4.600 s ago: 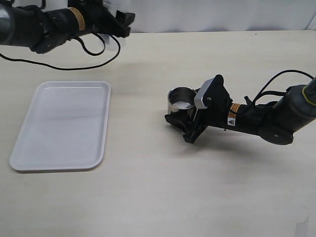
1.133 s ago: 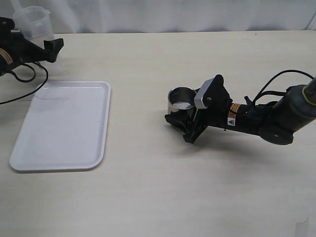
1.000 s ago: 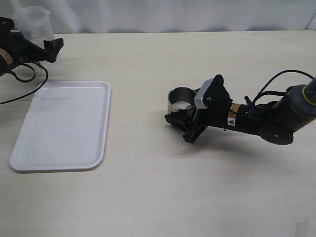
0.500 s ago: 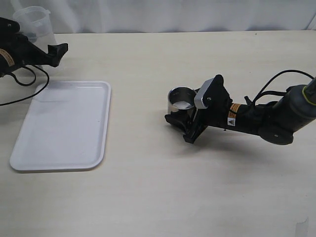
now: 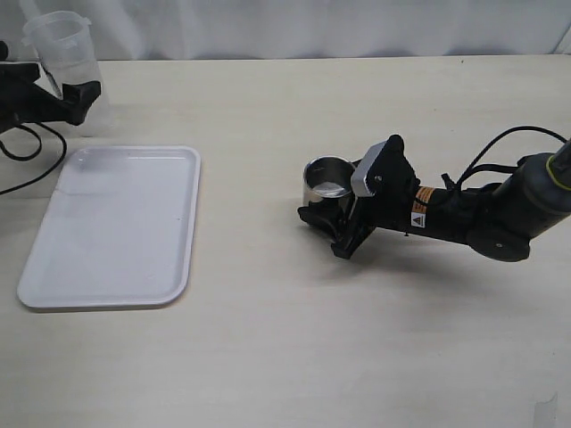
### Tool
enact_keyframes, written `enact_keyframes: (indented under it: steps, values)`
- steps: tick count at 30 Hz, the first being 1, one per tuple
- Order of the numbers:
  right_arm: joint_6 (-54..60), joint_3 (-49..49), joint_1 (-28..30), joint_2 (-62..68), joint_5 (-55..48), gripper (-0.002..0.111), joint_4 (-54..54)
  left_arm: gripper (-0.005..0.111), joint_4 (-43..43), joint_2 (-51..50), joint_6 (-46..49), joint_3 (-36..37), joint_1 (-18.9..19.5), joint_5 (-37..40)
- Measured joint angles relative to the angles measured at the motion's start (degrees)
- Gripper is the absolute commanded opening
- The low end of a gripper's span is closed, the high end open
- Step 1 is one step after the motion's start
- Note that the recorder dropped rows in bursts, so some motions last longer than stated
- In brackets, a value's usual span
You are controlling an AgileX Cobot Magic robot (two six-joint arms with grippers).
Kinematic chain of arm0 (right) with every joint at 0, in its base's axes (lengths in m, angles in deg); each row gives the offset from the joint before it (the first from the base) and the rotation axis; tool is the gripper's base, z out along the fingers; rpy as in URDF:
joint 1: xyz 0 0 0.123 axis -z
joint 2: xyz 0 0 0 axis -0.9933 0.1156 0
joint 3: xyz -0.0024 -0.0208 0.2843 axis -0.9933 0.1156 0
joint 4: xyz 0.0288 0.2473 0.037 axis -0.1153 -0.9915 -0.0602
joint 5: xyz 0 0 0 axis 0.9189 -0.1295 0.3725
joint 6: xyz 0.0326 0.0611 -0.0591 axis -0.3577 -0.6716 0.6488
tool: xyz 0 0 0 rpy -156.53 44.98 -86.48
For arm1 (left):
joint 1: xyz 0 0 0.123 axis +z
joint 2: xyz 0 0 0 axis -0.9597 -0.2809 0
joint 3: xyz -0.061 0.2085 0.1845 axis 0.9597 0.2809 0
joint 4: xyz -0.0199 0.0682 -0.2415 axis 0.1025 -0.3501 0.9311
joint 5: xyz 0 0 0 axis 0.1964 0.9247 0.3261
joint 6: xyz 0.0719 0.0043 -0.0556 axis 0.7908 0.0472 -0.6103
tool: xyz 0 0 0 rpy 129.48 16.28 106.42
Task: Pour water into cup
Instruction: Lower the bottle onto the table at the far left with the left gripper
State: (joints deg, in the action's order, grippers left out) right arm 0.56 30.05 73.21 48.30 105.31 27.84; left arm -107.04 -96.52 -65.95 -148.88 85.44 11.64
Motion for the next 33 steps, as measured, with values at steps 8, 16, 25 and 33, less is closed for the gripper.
enact_keyframes:
  steps: [8,16,25,33]
  values:
    - [0.0,0.0,0.0,0.0,0.0,0.004,0.0,0.105,-0.5,1.8,2.7,5.3,0.9,-3.9]
    - [0.0,0.0,0.0,0.0,0.0,0.004,0.0,0.105,-0.5,6.8,2.9,9.5,0.9,-3.9]
    - [0.0,0.0,0.0,0.0,-0.1,0.004,-0.9,0.105,-0.4,14.2,2.9,13.5,0.9,-3.0]
    - [0.0,0.0,0.0,0.0,-0.3,0.004,-1.7,0.105,-0.1,20.2,2.9,16.3,0.9,-0.2]
